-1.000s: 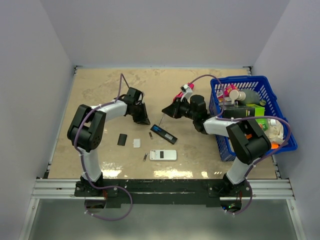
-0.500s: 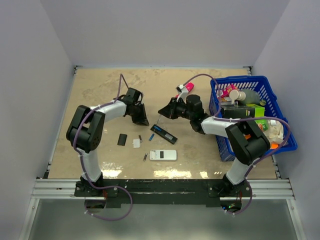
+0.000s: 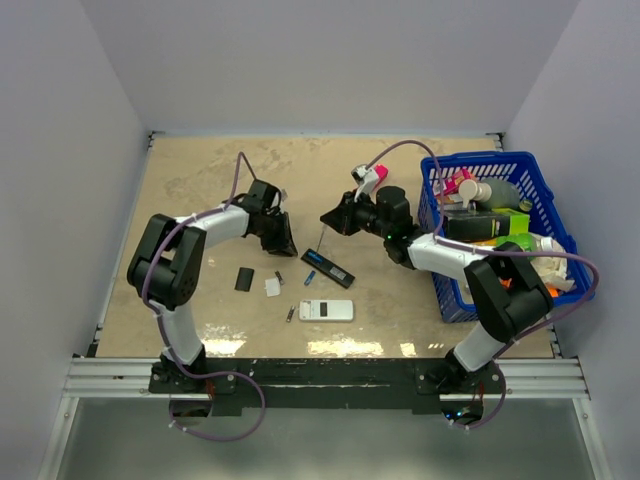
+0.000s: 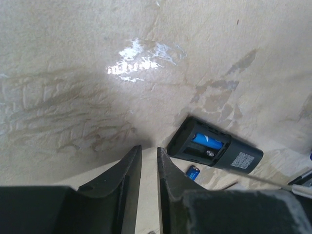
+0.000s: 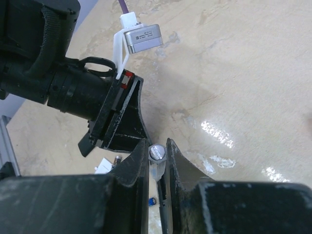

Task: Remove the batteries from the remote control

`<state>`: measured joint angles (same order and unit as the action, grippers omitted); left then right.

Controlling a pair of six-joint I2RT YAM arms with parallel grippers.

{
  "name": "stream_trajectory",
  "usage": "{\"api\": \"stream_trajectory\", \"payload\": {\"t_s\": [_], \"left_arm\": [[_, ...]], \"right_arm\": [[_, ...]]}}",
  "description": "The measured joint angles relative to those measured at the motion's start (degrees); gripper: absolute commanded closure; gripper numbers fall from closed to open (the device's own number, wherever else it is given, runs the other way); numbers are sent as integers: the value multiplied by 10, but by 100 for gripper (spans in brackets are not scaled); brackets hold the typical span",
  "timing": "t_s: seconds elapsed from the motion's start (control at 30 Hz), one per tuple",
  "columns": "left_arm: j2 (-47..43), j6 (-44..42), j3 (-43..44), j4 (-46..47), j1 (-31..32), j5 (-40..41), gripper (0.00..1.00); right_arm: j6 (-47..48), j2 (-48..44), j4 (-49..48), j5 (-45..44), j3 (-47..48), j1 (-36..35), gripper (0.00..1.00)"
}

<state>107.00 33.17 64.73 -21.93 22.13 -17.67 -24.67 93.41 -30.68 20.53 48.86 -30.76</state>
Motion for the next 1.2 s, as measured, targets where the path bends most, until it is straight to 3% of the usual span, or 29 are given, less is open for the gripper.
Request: {"api": "stream_trajectory", "payload": {"t_s": [0.47, 0.87, 1.2], "left_arm": [[-4, 7, -39, 55, -2, -82, 74], [12, 15, -35, 80, -2, -108, 76], [37, 18, -11, 87, -2, -127, 76]], "right_arm": [[81, 0, -48, 17, 0, -1, 100], [84, 0, -51, 15, -5, -5, 100], [68, 0, -88, -19, -65, -12, 100]]}}
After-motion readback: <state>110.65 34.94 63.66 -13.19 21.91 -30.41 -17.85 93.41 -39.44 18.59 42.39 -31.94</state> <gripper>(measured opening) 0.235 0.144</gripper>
